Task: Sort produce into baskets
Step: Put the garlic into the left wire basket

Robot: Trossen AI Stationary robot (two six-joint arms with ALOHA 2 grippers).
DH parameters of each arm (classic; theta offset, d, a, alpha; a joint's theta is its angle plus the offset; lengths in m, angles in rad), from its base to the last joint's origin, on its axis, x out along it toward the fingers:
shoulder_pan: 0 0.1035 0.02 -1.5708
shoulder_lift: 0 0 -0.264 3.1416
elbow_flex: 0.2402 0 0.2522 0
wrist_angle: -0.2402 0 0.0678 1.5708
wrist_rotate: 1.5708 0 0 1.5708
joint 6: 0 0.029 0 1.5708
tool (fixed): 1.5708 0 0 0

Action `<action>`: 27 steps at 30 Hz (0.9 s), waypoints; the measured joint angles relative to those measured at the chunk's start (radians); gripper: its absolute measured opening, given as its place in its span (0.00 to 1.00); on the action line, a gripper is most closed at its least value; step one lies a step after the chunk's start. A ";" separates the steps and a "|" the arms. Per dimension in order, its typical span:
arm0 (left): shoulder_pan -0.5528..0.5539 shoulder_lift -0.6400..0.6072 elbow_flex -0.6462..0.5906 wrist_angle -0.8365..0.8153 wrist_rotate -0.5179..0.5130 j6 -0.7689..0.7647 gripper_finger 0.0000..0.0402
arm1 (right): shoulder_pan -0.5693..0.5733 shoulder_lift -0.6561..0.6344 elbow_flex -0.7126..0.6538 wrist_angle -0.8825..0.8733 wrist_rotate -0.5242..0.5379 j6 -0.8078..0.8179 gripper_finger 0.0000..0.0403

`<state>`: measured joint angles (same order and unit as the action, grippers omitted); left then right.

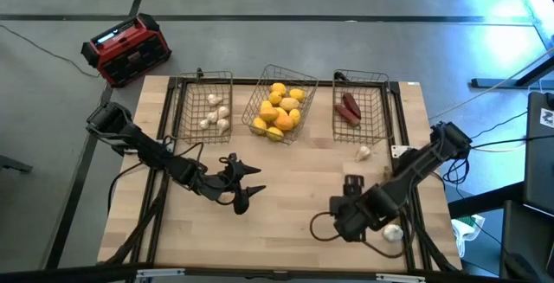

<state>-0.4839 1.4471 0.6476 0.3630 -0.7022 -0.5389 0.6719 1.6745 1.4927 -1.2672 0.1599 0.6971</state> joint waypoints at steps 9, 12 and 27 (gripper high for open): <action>0.000 0.000 0.000 -0.001 -0.002 -0.022 0.69 | 0.085 0.000 -0.163 -0.042 -0.268 0.179 0.76; 0.000 0.000 0.000 -0.001 -0.002 -0.022 0.69 | 0.129 0.000 -0.223 -0.041 -0.335 0.225 0.76; 0.000 0.000 0.000 -0.005 -0.012 -0.007 0.69 | 0.227 0.000 -0.311 0.047 -0.480 0.348 0.76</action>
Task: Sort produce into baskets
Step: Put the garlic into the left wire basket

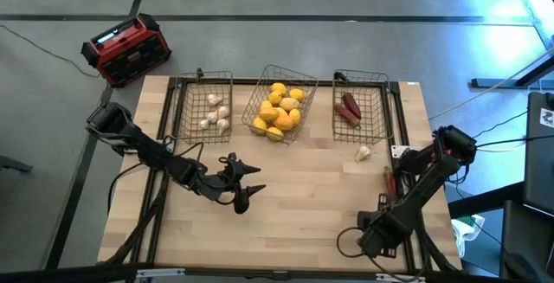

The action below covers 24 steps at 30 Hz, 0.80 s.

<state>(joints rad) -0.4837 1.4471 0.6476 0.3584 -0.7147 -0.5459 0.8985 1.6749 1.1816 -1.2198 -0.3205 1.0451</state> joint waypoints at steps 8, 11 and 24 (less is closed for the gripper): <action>0.000 0.000 0.000 -0.003 0.000 0.002 0.69 | 0.041 0.000 0.000 0.024 0.092 -0.001 0.76; 0.000 0.000 0.000 -0.003 0.000 0.002 0.69 | 0.066 0.000 0.000 0.041 0.149 -0.022 0.76; 0.000 0.000 0.000 -0.004 0.000 0.003 0.69 | 0.077 -0.023 0.000 -0.042 0.119 -0.029 0.76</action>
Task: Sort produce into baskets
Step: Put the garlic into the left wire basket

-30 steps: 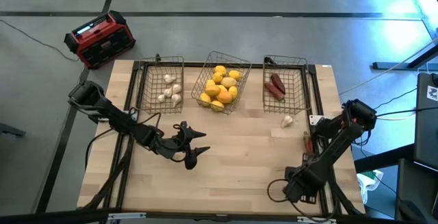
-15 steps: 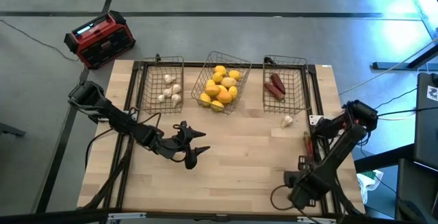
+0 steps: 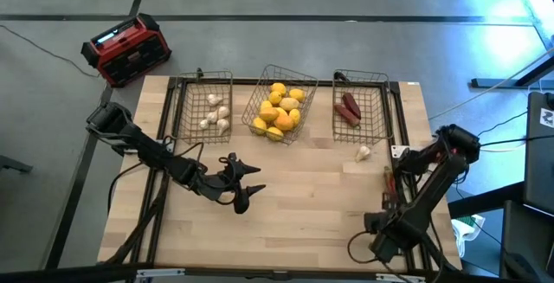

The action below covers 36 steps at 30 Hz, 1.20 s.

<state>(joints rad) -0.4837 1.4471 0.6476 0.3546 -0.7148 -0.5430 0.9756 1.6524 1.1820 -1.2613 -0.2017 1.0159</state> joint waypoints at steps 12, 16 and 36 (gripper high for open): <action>0.000 0.000 0.000 0.000 0.000 -0.005 0.69 | 0.000 -0.275 -0.148 0.099 0.005 0.220 0.76; 0.000 0.000 0.000 -0.002 0.000 -0.005 0.69 | 0.000 -0.320 -0.222 0.196 -0.001 0.286 0.76; -0.001 0.000 0.000 -0.008 0.001 -0.008 0.69 | 0.080 -0.307 -0.371 0.379 -0.091 0.343 0.74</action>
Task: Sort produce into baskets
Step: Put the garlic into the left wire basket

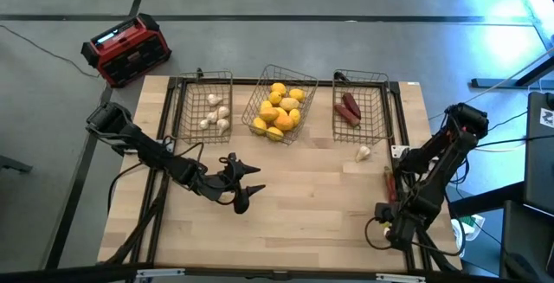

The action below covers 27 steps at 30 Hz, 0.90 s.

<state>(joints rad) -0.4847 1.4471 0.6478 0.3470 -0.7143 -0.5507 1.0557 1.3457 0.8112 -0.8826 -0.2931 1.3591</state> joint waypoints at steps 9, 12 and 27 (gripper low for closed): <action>0.000 0.000 0.000 0.000 0.000 0.000 0.69 | -0.001 0.000 -0.002 0.029 0.004 -0.017 0.58; 0.000 0.000 0.000 0.000 0.000 0.000 0.69 | -0.001 0.001 -0.024 0.079 0.002 -0.020 0.54; 0.000 0.000 0.000 0.000 0.000 0.005 0.69 | -0.001 0.001 -0.059 0.150 -0.040 -0.011 0.30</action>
<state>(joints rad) -0.4847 1.4471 0.6476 0.3470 -0.7143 -0.5453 1.0542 1.3468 0.7525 -0.7327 -0.3332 1.3485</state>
